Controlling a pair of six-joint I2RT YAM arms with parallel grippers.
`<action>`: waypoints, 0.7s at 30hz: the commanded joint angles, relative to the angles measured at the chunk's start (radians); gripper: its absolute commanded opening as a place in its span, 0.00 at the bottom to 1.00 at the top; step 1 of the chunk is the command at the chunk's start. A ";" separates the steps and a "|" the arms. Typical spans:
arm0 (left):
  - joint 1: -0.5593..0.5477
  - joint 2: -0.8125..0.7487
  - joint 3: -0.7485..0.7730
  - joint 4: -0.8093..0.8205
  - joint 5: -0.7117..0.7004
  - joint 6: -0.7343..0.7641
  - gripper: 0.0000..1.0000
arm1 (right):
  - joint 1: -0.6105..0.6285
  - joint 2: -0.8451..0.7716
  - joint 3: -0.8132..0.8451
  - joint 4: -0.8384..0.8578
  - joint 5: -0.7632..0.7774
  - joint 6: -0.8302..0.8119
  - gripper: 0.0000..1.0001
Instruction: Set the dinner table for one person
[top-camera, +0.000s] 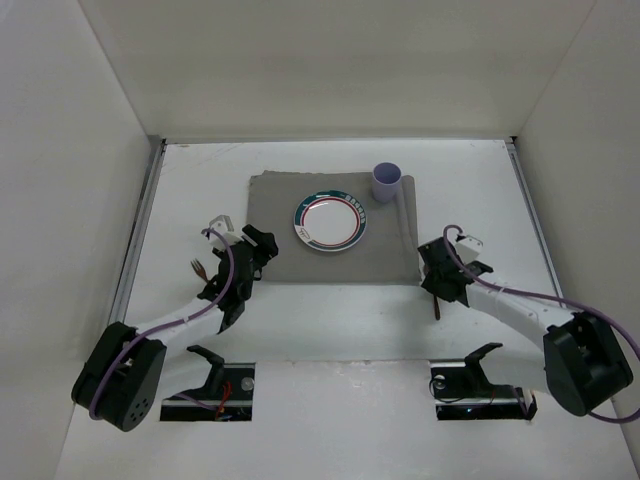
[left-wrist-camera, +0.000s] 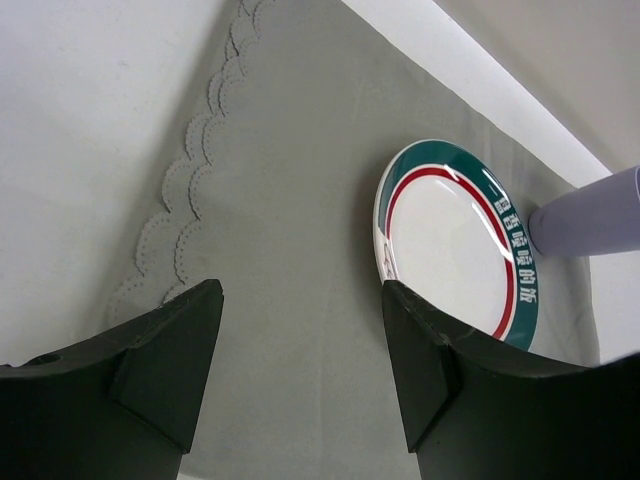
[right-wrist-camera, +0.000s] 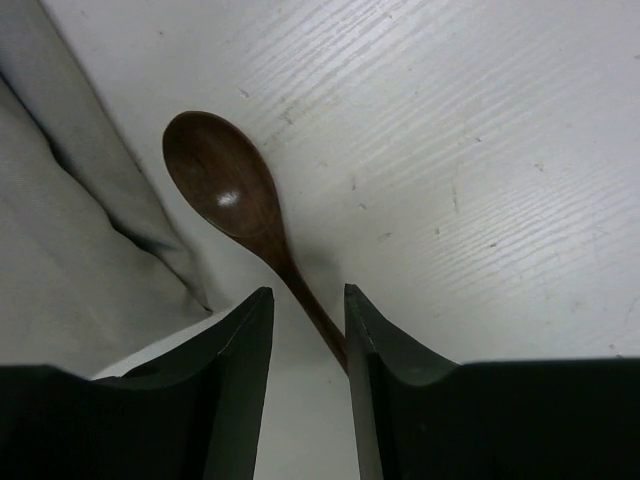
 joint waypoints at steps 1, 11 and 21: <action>0.011 -0.026 -0.020 0.043 0.006 -0.015 0.63 | -0.016 0.030 0.059 -0.051 -0.001 -0.043 0.40; 0.045 -0.028 -0.029 0.043 0.026 -0.027 0.63 | -0.023 0.143 0.122 -0.073 -0.089 -0.157 0.37; 0.057 -0.020 -0.031 0.045 0.046 -0.047 0.63 | -0.020 -0.005 0.152 -0.171 0.029 -0.112 0.08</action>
